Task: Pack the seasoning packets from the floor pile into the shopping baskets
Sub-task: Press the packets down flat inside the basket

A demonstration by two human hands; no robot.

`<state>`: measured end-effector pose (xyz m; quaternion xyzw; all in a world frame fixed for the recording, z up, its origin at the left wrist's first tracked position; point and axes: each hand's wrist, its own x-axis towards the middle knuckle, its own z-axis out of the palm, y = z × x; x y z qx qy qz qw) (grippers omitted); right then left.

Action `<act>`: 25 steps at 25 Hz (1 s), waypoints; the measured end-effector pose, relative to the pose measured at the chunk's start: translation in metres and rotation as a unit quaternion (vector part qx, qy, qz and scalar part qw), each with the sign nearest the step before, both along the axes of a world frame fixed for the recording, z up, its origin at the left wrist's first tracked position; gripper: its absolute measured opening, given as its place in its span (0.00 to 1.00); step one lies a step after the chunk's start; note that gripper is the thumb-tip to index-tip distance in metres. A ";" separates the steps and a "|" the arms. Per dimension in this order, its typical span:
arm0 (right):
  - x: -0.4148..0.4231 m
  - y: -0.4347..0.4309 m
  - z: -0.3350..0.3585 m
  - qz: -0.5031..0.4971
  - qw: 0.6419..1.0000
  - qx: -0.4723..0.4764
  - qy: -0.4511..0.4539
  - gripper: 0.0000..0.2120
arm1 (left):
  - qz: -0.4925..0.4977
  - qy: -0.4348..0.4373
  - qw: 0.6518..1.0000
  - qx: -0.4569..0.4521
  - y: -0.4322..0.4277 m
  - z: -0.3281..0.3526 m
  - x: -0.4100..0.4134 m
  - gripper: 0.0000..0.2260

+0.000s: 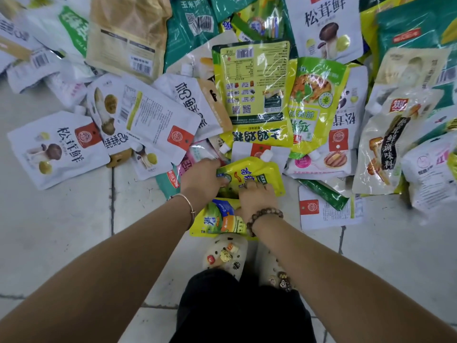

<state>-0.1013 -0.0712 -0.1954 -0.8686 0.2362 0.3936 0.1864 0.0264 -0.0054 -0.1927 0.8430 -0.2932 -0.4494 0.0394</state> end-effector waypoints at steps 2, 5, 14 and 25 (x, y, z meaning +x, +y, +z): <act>-0.002 -0.001 0.005 -0.040 0.997 0.065 0.015 0.20 | 0.019 -0.013 1.000 0.002 0.015 0.006 0.001 0.11; -0.023 -0.013 0.031 -0.155 0.982 0.109 0.013 0.19 | 0.092 -0.046 0.995 -0.019 0.034 0.030 0.008 0.12; -0.077 -0.049 0.222 -0.550 0.811 0.135 -0.144 0.12 | 0.381 0.026 0.918 -0.107 0.023 0.213 0.026 0.07; -0.140 -0.051 0.577 -0.776 0.517 0.152 -0.328 0.08 | 0.376 0.177 0.890 -0.186 -0.013 0.567 -0.019 0.03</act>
